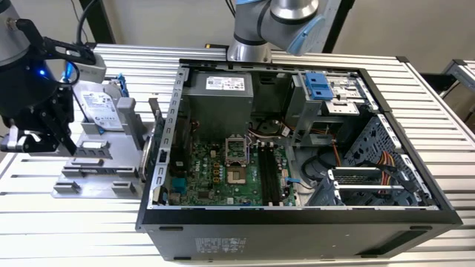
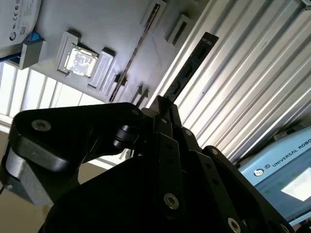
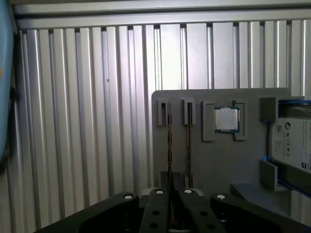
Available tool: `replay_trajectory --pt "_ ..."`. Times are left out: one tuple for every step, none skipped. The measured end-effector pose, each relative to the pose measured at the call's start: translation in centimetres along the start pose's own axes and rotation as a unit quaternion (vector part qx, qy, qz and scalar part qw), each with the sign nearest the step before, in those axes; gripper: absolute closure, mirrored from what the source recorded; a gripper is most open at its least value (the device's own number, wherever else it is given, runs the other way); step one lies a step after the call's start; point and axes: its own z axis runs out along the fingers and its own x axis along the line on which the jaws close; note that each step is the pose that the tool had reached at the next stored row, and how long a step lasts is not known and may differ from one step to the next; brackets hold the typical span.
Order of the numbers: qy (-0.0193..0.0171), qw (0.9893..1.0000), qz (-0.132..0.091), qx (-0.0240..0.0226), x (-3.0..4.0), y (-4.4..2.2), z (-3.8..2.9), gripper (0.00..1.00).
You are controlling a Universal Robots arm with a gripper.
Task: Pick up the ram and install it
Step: 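Pick up the ram and move it above insertion slot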
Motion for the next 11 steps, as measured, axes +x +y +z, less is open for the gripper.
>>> replay_trajectory --pt "0.0 1.0 0.0 0.0 0.0 0.0 -0.07 1.0" --pt "0.0 1.0 0.0 0.0 0.0 0.0 -0.15 1.0" --pt "0.0 1.0 0.0 0.0 0.01 0.0 -0.23 1.0" --pt "0.0 1.0 0.0 0.0 0.01 -0.01 -0.31 1.0" --pt "0.0 1.0 0.0 0.0 0.01 -0.01 -0.39 1.0" --pt "0.0 1.0 0.0 0.0 0.01 -0.01 -0.47 1.0" --pt "0.0 1.0 0.0 0.0 0.01 0.0 -0.56 1.0" --pt "0.0 1.0 0.0 0.0 0.01 0.0 -0.65 1.0" --pt "0.0 1.0 0.0 0.0 0.01 0.0 -0.73 1.0" --pt "0.0 1.0 0.0 0.0 0.01 -0.01 -0.83 1.0" --pt "0.0 1.0 0.0 0.0 0.01 0.0 -0.93 1.0"
